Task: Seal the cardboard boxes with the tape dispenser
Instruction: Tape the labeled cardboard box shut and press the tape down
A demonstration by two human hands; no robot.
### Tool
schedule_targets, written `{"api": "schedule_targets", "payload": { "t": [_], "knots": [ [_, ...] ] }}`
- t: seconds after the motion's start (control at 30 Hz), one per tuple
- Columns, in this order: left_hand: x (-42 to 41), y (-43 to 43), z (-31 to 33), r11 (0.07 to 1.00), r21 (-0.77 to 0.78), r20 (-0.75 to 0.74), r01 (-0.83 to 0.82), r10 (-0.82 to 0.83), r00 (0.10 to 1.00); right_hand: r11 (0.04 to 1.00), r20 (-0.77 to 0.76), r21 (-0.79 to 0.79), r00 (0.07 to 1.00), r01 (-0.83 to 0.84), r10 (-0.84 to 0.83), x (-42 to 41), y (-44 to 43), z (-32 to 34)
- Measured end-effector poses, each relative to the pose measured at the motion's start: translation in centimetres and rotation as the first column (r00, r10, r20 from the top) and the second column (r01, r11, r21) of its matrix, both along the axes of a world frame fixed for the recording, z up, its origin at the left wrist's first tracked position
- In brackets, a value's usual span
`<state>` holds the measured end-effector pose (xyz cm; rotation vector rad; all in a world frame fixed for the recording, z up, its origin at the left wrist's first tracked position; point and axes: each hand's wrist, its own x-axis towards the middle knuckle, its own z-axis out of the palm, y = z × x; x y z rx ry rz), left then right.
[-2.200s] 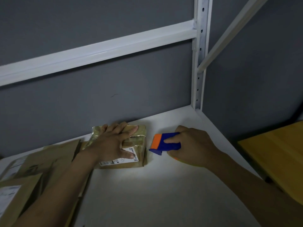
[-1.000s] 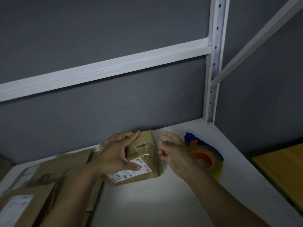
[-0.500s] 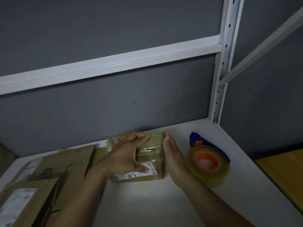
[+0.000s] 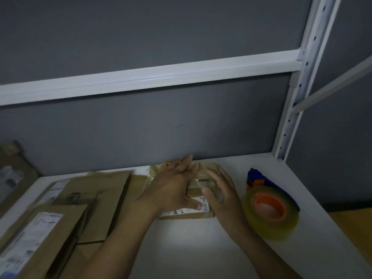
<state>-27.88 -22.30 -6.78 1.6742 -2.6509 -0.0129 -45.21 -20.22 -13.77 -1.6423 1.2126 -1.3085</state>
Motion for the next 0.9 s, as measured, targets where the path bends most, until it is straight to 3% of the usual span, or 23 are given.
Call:
{"api": "schedule_targets", "payload": {
  "t": [0.13, 0.2, 0.27, 0.43, 0.57, 0.77, 0.83, 0.9],
  "knots": [
    [5.1, 0.4, 0.9, 0.989, 0.093, 0.018, -0.113, 0.112, 0.994, 0.995, -0.18, 0.012, 0.979, 0.102, -0.099, -1.2, -1.2, 0.2],
    [7.3, 0.6, 0.7, 0.976, 0.184, -0.147, -0.118, 0.146, 0.978, 0.984, -0.312, 0.016, 0.936, 0.176, -0.162, -1.7, -1.9, 0.6],
    [7.9, 1.2, 0.1, 0.973, 0.223, -0.393, -0.058, 0.144, 0.908, 0.98, -0.366, -0.01, 0.911, 0.201, -0.191, -1.4, -2.6, 1.2],
    [6.9, 2.6, -0.6, 0.982, 0.16, -0.711, -0.098, 0.184, 0.679, 0.982, -0.242, -0.007, 0.953, 0.188, -0.184, -0.8, -3.7, 4.7],
    [5.7, 3.3, -1.6, 0.988, 0.154, -0.77, 0.008, 0.115, 0.627, 0.988, -0.264, 0.098, 0.96, 0.12, -0.091, -0.8, -5.2, 5.8],
    [2.3, 3.2, -4.4, 0.996, 0.06, -0.799, -0.068, 0.089, 0.595, 0.98, -0.216, 0.167, 0.966, -0.104, 0.14, -0.9, -5.0, 4.2],
    [1.8, 3.0, -4.7, 0.987, 0.141, -0.842, -0.071, 0.157, 0.517, 0.974, -0.195, 0.205, 0.971, -0.095, 0.136, -1.1, -4.8, 3.3],
    [1.6, 2.8, -5.5, 0.968, 0.233, -0.895, -0.094, 0.251, 0.37, 0.967, -0.207, 0.239, 0.969, -0.082, 0.133, -1.2, -4.7, 2.8]
  ]
}}
